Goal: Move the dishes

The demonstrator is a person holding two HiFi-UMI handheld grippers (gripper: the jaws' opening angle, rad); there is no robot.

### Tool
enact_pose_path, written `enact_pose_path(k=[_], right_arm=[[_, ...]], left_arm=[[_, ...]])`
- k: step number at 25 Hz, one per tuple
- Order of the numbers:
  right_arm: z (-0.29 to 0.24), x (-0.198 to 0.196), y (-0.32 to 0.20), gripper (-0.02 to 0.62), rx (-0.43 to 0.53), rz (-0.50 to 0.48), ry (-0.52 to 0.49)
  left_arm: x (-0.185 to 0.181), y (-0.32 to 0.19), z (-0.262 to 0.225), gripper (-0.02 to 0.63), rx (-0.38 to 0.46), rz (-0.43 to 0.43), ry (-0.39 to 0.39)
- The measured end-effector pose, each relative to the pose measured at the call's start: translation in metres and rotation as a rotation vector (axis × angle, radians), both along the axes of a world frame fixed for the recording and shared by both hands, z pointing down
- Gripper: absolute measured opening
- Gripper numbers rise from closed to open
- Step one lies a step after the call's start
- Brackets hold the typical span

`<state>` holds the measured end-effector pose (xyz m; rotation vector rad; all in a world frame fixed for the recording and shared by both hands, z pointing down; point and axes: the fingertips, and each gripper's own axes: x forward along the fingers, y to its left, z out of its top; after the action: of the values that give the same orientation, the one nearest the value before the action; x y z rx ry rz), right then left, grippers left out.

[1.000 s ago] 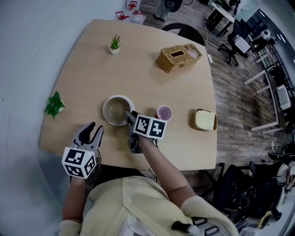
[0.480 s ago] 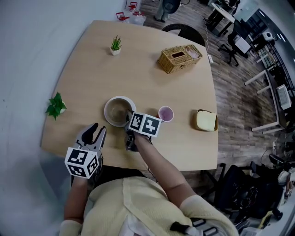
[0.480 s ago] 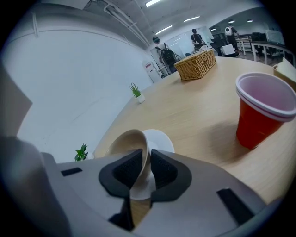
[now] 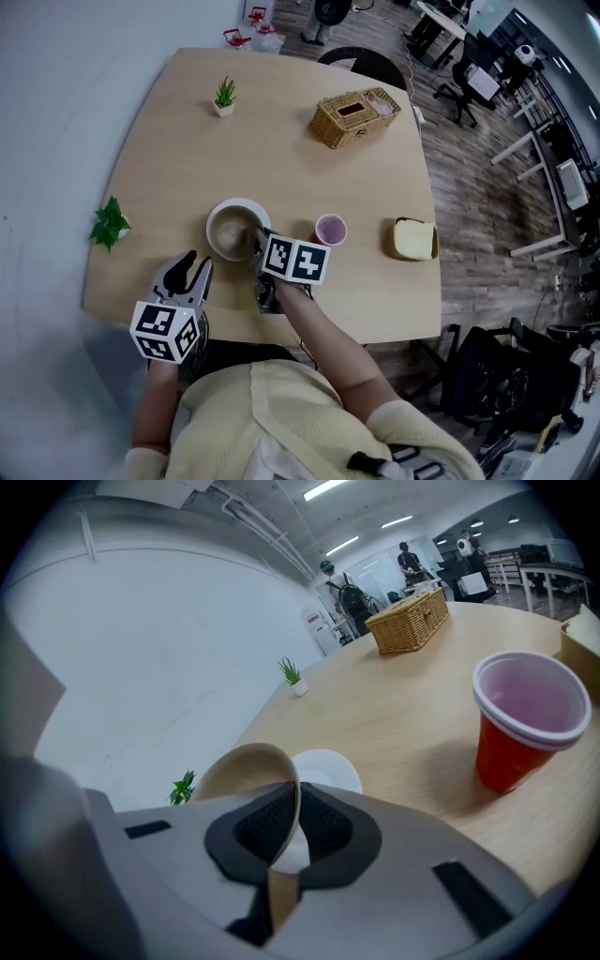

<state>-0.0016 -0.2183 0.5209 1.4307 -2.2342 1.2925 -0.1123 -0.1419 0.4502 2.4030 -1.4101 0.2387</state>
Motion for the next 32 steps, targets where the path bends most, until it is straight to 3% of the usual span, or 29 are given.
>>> enact_pose_path(k=[7,18,25,32], right_arm=[[-0.015,0.016,0.027,0.029,0.032,-0.051,-0.023],[-0.019,0.078,0.073,0.029,0.024,-0.071,0.038],[-0.005,0.135,0.106,0.029,-0.021,-0.018,0.119],[0.009,0.167,0.130,0.029,-0.063,0.030,0.188]], left_arm=[[0.008,-0.006,-0.002,0.128,0.001,0.024,0.006],[0.047,-0.015,0.001,0.128,-0.005,0.146,0.007],[0.076,-0.016,0.009,0.126,-0.026,0.223,0.011],[0.095,-0.016,0.012,0.126,-0.033,0.289,0.003]])
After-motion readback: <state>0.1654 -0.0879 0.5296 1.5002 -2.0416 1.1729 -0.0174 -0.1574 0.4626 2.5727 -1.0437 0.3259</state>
